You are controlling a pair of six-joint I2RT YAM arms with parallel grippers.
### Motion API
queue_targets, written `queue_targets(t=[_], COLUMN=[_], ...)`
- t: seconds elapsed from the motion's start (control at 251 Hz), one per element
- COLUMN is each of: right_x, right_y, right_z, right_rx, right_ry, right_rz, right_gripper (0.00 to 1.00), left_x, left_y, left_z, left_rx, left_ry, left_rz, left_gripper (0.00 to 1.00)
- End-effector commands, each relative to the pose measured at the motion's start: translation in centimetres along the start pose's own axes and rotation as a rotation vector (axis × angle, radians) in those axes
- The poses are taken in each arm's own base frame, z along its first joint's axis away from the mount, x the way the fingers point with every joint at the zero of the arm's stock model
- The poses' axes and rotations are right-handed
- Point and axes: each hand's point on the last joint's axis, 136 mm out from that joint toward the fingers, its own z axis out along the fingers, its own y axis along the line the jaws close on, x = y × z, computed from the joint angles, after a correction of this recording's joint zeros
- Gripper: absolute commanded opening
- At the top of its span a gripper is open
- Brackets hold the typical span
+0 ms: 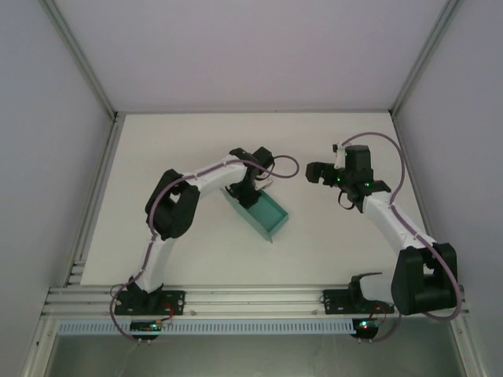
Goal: Assemble paper box
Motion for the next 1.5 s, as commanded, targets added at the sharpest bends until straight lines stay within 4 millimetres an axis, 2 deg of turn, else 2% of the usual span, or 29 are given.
queue_targets(t=[0.0, 0.092, 0.148, 0.283, 0.383, 0.491, 0.655, 0.742, 0.878, 0.942, 1.03, 1.126, 1.225, 1.297, 1.393, 1.497], right_x=[1.1, 1.2, 1.2, 1.5, 1.8, 2.1, 2.4, 2.1, 1.7, 1.5, 1.2, 1.0, 0.9, 0.8, 0.9, 0.6], right_y=[-0.4, -0.6, -0.7, -0.9, -1.0, -1.2, -1.2, -1.2, -0.9, -0.7, -0.4, -0.1, 0.1, 0.4, 0.6, 1.1], right_z=[0.3, 0.4, 0.3, 0.3, 0.4, 0.4, 0.3, 0.2, -0.1, -0.3, -0.7, -1.3, -1.7, -1.9, -1.8, -1.4], right_rx=[0.008, 0.015, 0.018, 0.029, 0.034, 0.044, 0.043, 0.044, 0.038, 0.029, 0.017, 0.002, -0.01, -0.026, -0.046, -0.088], right_ry=[0.036, 0.042, 0.044, 0.056, 0.063, 0.072, 0.083, 0.079, 0.072, 0.065, 0.052, 0.038, 0.02, 0.011, 0.008, 0.015], right_rz=[-0.004, 0.0, -0.002, -0.001, 0.001, 0.002, 0.004, 0.004, 0.002, 0.001, -0.002, -0.004, -0.01, -0.021, -0.038, -0.068], right_gripper=[1.0, 0.99, 0.99, 0.99, 0.99, 0.99, 0.99, 0.99, 0.99, 0.99, 0.99, 0.99, 0.99, 0.99, 0.99, 0.99], left_x=[-1.8, -2.2, -2.3, -1.1, -0.4, -0.1, 0.0, -1.1, -3.3, -4.1, -5.4, -6.1, -6.5, -6.8, -7.3, -8.1], left_y=[0.5, 0.5, 0.9, 1.9, 3.9, 5.1, 4.1, 3.7, 4.0, 3.0, 1.9, 0.8, -0.1, -0.7, -1.2, -0.7], left_z=[-0.5, 0.3, 1.0, 3.0, 3.6, 4.3, 5.9, 5.3, 2.5, 1.0, -2.3, -5.5, -7.9, -9.4, -11.1, -13.3], left_rx=[-0.019, -0.021, -0.05, -0.126, -0.304, -0.513, -0.588, -0.585, -0.593, -0.51, -0.421, -0.348, -0.288, -0.256, -0.233, -0.25], left_ry=[-0.059, -0.067, -0.055, 0.016, 0.08, 0.106, 0.12, 0.064, -0.056, -0.126, -0.242, -0.344, -0.407, -0.444, -0.487, -0.542], left_rz=[-0.025, -0.02, -0.023, 0.0, 0.009, 0.039, 0.062, 0.052, 0.047, 0.078, 0.114, 0.166, 0.214, 0.242, 0.271, 0.231], left_gripper=[0.18, 0.09, 0.0, 0.0, 0.0, 0.0, 0.0, 0.0, 0.0, 0.29, 0.63, 0.79, 0.96, 1.0, 0.99, 0.99])
